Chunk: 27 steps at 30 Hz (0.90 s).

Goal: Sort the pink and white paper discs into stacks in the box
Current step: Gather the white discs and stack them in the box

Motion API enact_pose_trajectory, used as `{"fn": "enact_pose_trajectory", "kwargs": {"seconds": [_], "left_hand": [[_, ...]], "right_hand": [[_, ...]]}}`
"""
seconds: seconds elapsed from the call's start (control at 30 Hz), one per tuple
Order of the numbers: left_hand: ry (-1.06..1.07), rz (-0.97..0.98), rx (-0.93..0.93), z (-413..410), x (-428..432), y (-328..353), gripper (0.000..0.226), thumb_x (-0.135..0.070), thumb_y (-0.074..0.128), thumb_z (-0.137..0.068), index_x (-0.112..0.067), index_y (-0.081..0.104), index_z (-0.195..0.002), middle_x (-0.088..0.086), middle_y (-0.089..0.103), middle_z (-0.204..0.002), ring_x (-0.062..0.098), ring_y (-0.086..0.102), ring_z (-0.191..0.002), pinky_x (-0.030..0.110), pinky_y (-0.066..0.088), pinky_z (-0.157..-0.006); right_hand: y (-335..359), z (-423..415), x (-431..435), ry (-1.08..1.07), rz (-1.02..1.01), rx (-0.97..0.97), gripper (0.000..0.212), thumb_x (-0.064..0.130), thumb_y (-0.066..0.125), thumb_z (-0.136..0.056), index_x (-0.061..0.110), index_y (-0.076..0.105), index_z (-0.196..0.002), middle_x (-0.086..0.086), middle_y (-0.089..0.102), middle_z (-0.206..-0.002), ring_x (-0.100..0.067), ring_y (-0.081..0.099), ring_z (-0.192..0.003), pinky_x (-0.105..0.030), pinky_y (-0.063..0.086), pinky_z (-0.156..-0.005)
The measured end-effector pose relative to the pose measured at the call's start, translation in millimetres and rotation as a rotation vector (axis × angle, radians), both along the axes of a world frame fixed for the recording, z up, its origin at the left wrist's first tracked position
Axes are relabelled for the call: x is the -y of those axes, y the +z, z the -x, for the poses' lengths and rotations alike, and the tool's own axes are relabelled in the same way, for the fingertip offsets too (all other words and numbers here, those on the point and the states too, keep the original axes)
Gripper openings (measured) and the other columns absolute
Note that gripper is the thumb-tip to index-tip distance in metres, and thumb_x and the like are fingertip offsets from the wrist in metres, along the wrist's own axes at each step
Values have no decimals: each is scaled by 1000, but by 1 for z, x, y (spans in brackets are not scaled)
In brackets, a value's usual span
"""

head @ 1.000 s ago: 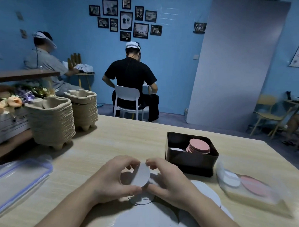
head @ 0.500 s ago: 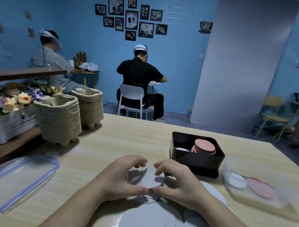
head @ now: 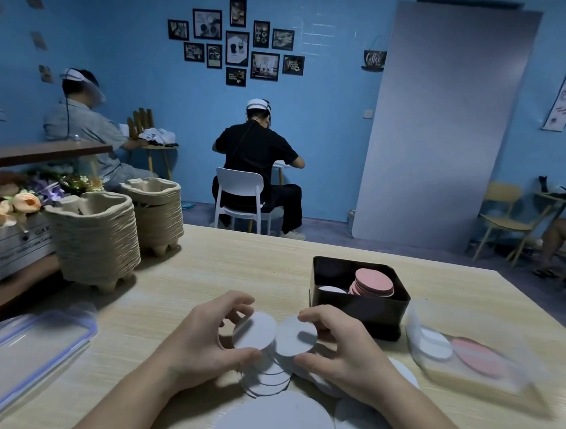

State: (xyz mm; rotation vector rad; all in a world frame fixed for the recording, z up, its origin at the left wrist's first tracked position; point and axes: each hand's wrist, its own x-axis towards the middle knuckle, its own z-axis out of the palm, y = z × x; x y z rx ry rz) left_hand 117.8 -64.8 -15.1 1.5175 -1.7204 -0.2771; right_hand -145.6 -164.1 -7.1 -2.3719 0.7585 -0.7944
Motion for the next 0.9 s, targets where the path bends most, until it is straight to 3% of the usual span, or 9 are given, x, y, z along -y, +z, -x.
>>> {"fn": "enact_pose_trajectory", "kwargs": {"seconds": [0.17, 0.37, 0.47, 0.67, 0.9], "left_hand": [[-57, 12, 41, 15, 8, -2, 76, -56, 85, -66, -38, 50, -131, -20, 66, -122, -4, 60, -112, 15, 48, -86], [-105, 11, 63, 28, 11, 1, 71, -62, 83, -69, -33, 55, -128, -27, 60, -120, -7, 55, -114, 17, 51, -88], [-90, 18, -5, 26, 11, -1, 67, -58, 83, -68, -36, 56, -124, -27, 62, -118, -4, 57, -113, 18, 53, -84], [-91, 64, -82, 21, 10, -8, 37, -44, 82, -77, -34, 65, -107, -15, 71, -101, 15, 67, -100, 34, 60, -74], [-108, 123, 47, 28, 15, -4, 36, -45, 80, -81, -28, 67, -110, -20, 69, -98, 7, 67, -95, 27, 56, -79]], "right_hand": [[1, -8, -5, 47, 12, 47, 48, 38, 84, -80, 37, 62, -123, 23, 61, -125, -4, 59, -122, -22, 48, -99], [-1, -12, -5, 86, 2, 82, 26, 31, 83, -77, 33, 67, -98, 20, 60, -129, -9, 59, -123, -33, 52, -98], [-1, -10, -3, 80, -32, 155, 23, 34, 82, -76, 31, 69, -94, 17, 62, -126, -9, 59, -126, -31, 54, -97], [-2, -8, -3, 125, -204, 301, 25, 30, 88, -71, 29, 72, -89, 3, 66, -124, -11, 56, -133, -30, 56, -100], [2, -1, 0, 73, -133, 175, 26, 26, 91, -74, 29, 69, -87, 11, 64, -131, -3, 60, -125, -19, 54, -90]]}}
